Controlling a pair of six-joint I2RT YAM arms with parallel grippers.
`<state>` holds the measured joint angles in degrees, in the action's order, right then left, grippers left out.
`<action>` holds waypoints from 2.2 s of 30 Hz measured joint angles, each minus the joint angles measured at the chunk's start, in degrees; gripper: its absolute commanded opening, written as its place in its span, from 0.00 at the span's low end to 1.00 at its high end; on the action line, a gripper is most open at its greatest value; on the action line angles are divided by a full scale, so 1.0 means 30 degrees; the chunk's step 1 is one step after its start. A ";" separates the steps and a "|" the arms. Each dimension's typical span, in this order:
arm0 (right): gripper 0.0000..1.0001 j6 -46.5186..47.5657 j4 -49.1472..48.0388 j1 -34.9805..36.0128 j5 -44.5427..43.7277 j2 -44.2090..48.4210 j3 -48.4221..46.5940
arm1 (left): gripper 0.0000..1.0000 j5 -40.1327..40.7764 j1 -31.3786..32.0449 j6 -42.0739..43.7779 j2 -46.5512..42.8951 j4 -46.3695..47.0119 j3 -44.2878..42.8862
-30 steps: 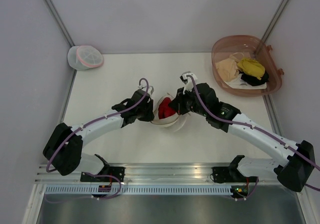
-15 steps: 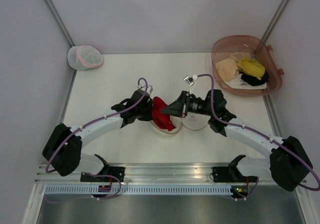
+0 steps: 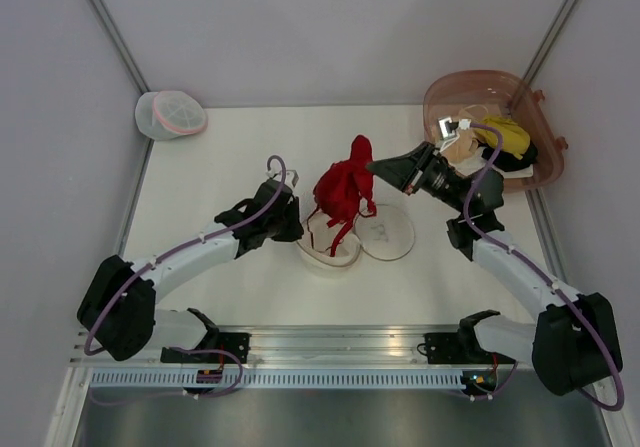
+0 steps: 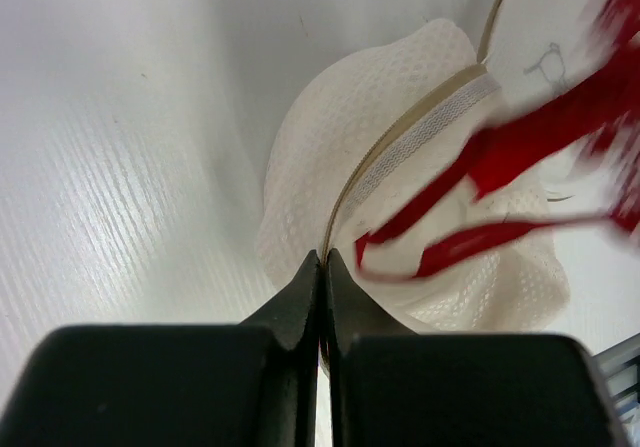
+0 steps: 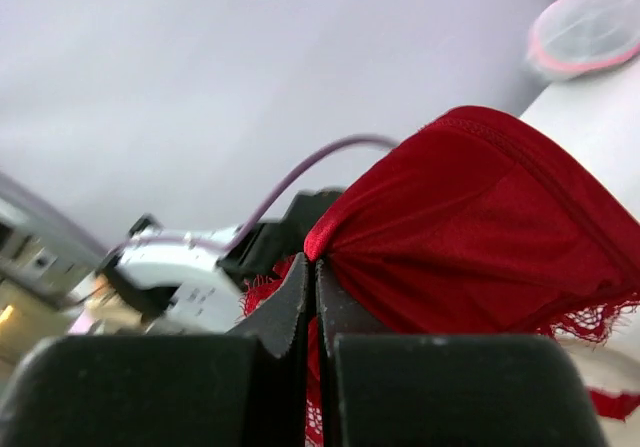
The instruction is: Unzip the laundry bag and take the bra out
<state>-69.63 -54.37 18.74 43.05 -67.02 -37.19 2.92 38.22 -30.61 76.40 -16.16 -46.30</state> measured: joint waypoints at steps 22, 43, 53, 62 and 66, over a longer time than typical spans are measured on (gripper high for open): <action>0.00 0.5872 0.7468 -0.9879 -0.8830 -0.3745 -1.1234 | 0.02 -0.0160 -0.0743 -0.0015 -0.1297 -0.0015 0.1304; 0.98 1.2021 1.8717 -0.8400 -1.3646 -0.6929 -1.3063 | 0.02 -0.0539 -0.1603 -0.0029 -0.2834 -0.0488 0.1515; 0.91 1.2954 2.1631 0.1326 -1.6524 0.1982 -0.5173 | 0.02 -0.0488 -0.2324 -0.0175 -0.3453 -0.0430 0.1559; 0.74 1.1730 2.4567 0.4590 -1.7894 0.1144 -0.0051 | 0.02 -0.0525 -0.2535 -0.0962 -0.3468 0.0044 0.2674; 0.64 1.0972 2.4108 0.4597 -1.8003 0.0889 0.1224 | 0.02 -0.0583 -0.2535 -0.1297 -0.3468 0.0219 0.2769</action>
<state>-36.71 17.96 32.53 -10.96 -64.36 -33.52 1.17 30.61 -34.50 66.00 -15.51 -38.00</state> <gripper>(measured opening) 0.691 0.026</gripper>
